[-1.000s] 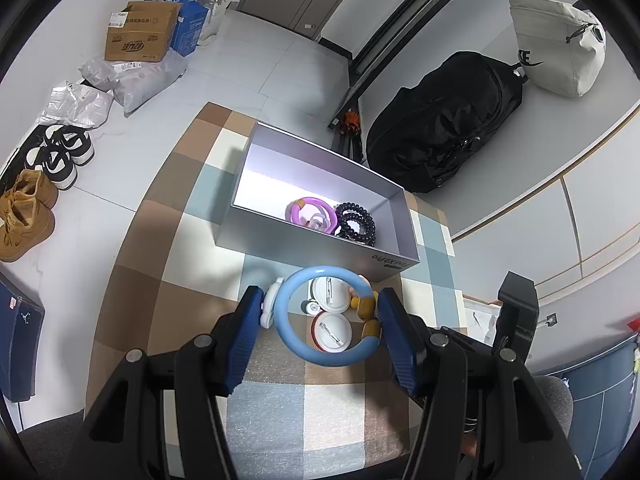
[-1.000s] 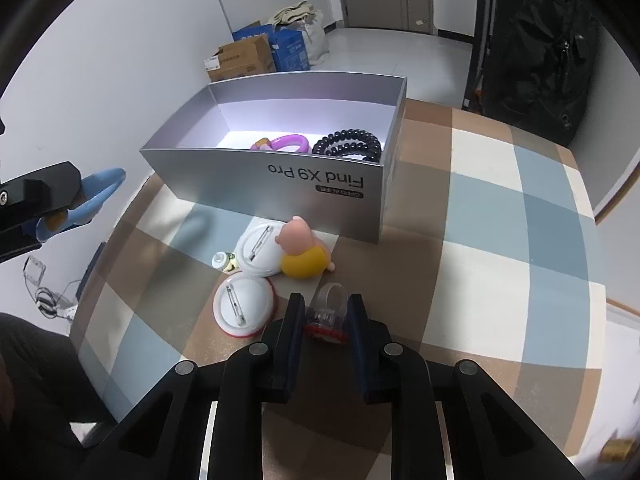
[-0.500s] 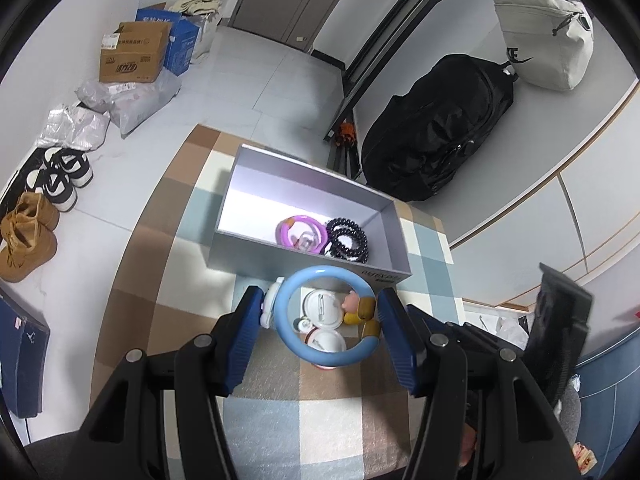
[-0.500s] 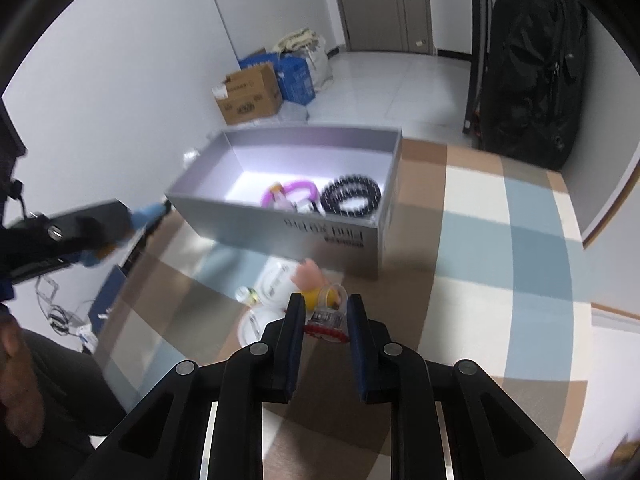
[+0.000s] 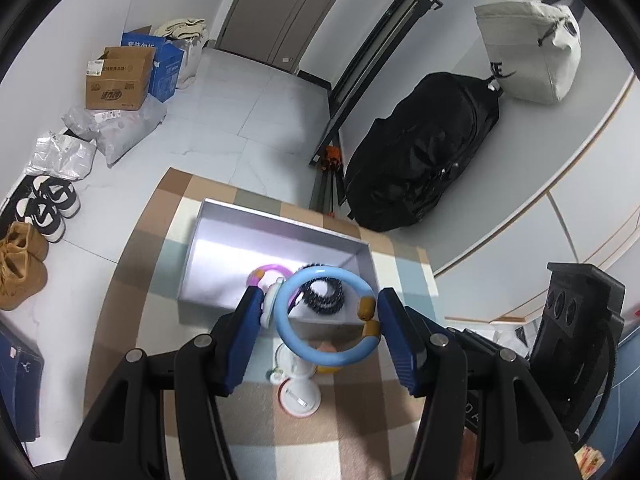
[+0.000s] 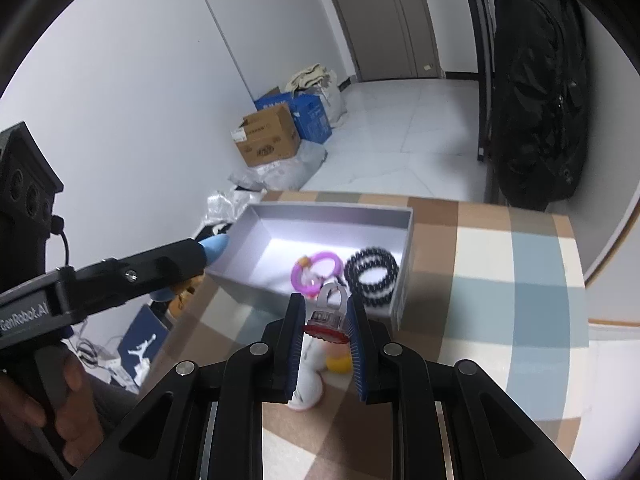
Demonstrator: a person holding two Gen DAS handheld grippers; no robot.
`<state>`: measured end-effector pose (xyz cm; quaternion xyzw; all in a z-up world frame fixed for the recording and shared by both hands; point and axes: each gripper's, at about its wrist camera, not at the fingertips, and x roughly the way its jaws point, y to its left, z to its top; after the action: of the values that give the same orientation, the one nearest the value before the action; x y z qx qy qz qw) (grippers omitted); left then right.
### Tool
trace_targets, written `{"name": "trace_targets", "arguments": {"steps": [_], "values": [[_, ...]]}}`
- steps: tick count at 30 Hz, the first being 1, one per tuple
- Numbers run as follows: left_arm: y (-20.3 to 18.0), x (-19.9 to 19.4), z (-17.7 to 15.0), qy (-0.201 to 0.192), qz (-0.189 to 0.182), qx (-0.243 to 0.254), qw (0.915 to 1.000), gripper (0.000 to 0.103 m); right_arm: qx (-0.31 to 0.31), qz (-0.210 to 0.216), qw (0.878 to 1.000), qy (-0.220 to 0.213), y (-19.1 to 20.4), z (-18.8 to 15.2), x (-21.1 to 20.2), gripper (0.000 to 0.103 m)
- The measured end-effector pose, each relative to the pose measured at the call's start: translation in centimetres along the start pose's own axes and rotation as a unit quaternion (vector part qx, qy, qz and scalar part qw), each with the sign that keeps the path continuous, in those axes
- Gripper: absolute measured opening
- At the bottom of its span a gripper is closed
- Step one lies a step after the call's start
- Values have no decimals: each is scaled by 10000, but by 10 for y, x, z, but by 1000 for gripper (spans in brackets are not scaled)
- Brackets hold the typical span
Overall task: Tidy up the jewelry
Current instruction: 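Carry the blue ring and pacifier into the silver box and open both grippers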
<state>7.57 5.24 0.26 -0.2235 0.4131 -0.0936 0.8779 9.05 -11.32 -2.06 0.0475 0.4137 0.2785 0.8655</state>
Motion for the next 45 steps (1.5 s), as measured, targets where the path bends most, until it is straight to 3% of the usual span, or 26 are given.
{"name": "trace_targets", "arguments": {"steps": [20, 32, 39, 42, 44, 45], "values": [[15, 42, 30, 215, -27, -395, 9990, 54, 416, 417, 9983, -27, -26, 41, 36, 20], [25, 61, 31, 485, 84, -551, 9973, 54, 694, 530, 9960, 190, -38, 40, 50, 20], [34, 62, 32, 619, -96, -873, 9942, 54, 839, 408, 9947, 435, -43, 34, 60, 23], [38, 64, 34, 689, -254, -1104, 9912, 56, 740, 377, 9960, 329, -40, 36, 56, 23], [42, 63, 35, 693, -421, -1311, 9880, 67, 670, 346, 9968, 271, -38, 37, 52, 31], [43, 61, 35, 653, -491, -1355, 9874, 72, 666, 367, 9969, 221, -38, 36, 50, 47]]}}
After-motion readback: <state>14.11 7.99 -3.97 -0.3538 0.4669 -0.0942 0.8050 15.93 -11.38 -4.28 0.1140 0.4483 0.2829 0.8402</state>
